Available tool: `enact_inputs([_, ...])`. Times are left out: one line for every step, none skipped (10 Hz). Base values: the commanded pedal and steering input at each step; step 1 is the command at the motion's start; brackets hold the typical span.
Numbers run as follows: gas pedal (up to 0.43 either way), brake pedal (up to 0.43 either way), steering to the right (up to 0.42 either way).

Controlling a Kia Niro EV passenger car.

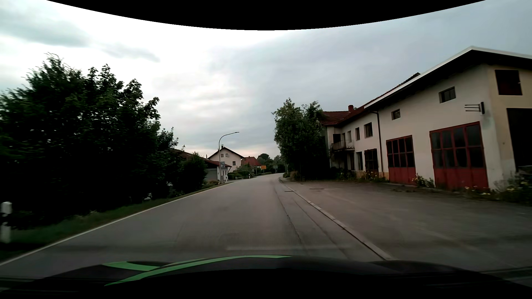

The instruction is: Follow the waypoints while adhering to traffic rules and regulations

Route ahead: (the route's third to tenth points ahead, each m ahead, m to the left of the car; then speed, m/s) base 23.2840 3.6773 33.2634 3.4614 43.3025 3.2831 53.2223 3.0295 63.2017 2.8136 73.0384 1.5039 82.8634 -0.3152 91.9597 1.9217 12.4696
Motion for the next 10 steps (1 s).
enact_inputs([0.000,0.104,-0.007])
enact_inputs([0.000,0.104,-0.007])
enact_inputs([0.000,0.110,-0.007])
enact_inputs([0.000,0.110,-0.006])
enact_inputs([0.000,0.122,-0.004])
enact_inputs([0.000,0.122,-0.001])
enact_inputs([0.000,0.122,-0.001])
enact_inputs([0.000,0.122,-0.001])
enact_inputs([0.000,0.128,-0.001])
enact_inputs([0.000,0.128,0.000])
